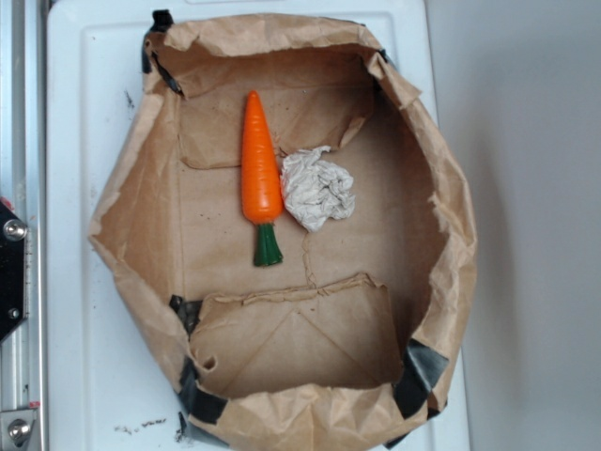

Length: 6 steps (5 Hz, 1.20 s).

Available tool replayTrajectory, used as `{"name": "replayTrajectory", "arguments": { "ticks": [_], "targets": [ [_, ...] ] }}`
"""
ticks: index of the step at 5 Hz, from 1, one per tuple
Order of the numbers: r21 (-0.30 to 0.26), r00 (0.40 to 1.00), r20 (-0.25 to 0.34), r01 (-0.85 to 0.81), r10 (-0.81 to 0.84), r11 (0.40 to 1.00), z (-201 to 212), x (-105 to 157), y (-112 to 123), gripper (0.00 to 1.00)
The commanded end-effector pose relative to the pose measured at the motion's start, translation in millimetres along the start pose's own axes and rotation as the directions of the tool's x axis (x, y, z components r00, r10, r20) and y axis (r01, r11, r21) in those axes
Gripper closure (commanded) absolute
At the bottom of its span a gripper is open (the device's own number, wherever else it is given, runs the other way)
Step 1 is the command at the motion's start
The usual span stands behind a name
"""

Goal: Grab the white paper.

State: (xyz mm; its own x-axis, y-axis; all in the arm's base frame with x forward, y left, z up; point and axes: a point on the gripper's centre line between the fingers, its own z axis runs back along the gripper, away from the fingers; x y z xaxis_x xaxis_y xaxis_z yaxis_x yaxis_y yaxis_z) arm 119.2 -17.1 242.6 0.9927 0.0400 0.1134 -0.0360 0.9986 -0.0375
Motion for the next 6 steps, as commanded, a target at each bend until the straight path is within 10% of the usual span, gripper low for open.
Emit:
{"name": "replayTrajectory", "arguments": {
  "ticks": [1,4,6],
  "targets": [
    [0.000,1.000,0.000,0.000,0.000,1.000,0.0,0.0,0.0,0.00],
    [-0.020,0.989,0.095,-0.114,0.115,0.993,-53.5,132.2,5.6,0.00],
    [-0.076,0.986,0.108,-0.121,0.129,0.990,-90.6,171.0,35.0,0.00]
  ]
}}
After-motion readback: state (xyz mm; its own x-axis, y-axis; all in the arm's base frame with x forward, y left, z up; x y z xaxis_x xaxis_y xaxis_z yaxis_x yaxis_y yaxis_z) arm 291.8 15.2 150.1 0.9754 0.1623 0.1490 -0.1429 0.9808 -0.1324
